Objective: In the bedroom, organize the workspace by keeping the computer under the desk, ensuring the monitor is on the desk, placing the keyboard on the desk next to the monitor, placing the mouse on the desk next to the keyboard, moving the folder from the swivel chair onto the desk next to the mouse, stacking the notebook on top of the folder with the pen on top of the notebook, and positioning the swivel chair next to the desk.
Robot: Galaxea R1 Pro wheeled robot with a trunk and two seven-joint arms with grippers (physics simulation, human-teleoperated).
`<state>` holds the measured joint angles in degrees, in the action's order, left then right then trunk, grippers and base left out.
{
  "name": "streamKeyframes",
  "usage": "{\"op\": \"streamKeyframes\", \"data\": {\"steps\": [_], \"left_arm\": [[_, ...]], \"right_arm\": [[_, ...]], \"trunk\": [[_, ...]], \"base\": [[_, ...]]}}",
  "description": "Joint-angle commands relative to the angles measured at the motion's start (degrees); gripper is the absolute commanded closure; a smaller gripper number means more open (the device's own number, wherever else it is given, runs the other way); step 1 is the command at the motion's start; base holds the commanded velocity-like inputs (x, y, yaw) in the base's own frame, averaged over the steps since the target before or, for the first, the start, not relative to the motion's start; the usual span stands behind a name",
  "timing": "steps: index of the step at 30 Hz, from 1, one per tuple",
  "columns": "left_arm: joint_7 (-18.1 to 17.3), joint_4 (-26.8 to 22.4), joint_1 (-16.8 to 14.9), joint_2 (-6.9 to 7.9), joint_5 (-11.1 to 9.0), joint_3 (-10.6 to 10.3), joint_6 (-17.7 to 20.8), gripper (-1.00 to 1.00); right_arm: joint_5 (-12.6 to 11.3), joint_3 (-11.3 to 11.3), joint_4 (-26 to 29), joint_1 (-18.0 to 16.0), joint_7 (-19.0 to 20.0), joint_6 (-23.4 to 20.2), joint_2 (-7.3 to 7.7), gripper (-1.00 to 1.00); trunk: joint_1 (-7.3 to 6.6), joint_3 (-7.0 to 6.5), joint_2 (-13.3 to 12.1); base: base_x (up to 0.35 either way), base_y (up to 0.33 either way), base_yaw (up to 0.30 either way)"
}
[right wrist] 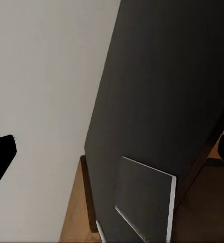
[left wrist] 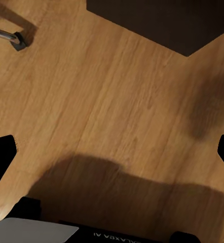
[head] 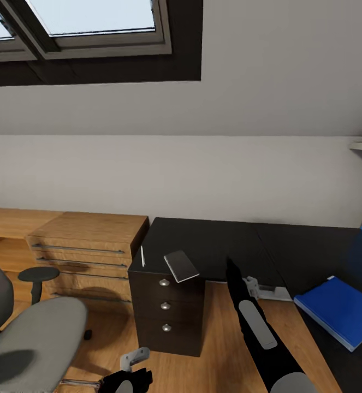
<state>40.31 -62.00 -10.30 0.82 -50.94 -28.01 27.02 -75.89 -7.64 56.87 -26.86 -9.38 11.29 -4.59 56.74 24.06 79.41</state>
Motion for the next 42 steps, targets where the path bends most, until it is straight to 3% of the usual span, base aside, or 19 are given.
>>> {"op": "streamKeyframes", "data": {"steps": [1,16,24,30,39,42], "left_arm": [[0.47,-0.06,-0.07,0.06,-0.39,-0.20,0.06,-1.00],[0.47,-0.31,-0.07,0.08,-0.02,-0.16,0.03,-1.00],[0.79,-11.17,-0.06,0.48,3.64,0.56,-2.87,-1.00],[1.00,-18.72,-0.04,0.44,7.22,1.22,-3.50,-1.00],[0.77,-21.88,-0.04,0.27,8.69,1.46,-3.55,-1.00],[0.99,-22.85,-0.04,-0.72,9.31,1.78,-3.43,-1.00]], "right_arm": [[-0.57,-0.20,0.08,-0.03,-0.21,0.42,0.05,-1.00],[-0.65,-0.19,0.08,-0.03,-0.29,0.30,0.10,-1.00],[-0.78,0.08,0.28,-0.03,-0.21,-0.20,0.34,-1.00],[-0.87,0.16,0.39,-0.03,-0.07,-3.82,0.57,-1.00],[-0.83,0.26,0.43,0.00,0.05,-8.22,0.77,-1.00],[0.14,-0.72,-0.55,-0.65,-0.33,-7.34,-0.21,-1.00]], "trunk": [[0.00,0.04,0.04],[0.00,-0.27,0.04],[0.00,-0.30,0.04],[0.00,-0.30,0.04],[0.00,-0.30,0.04],[0.00,-0.30,0.04]], "base": [[0.000,0.000,0.200],[0.000,0.000,0.158],[0.000,0.000,0.031],[0.000,0.000,0.004],[0.000,0.033,0.001],[0.000,0.000,0.000]]}}
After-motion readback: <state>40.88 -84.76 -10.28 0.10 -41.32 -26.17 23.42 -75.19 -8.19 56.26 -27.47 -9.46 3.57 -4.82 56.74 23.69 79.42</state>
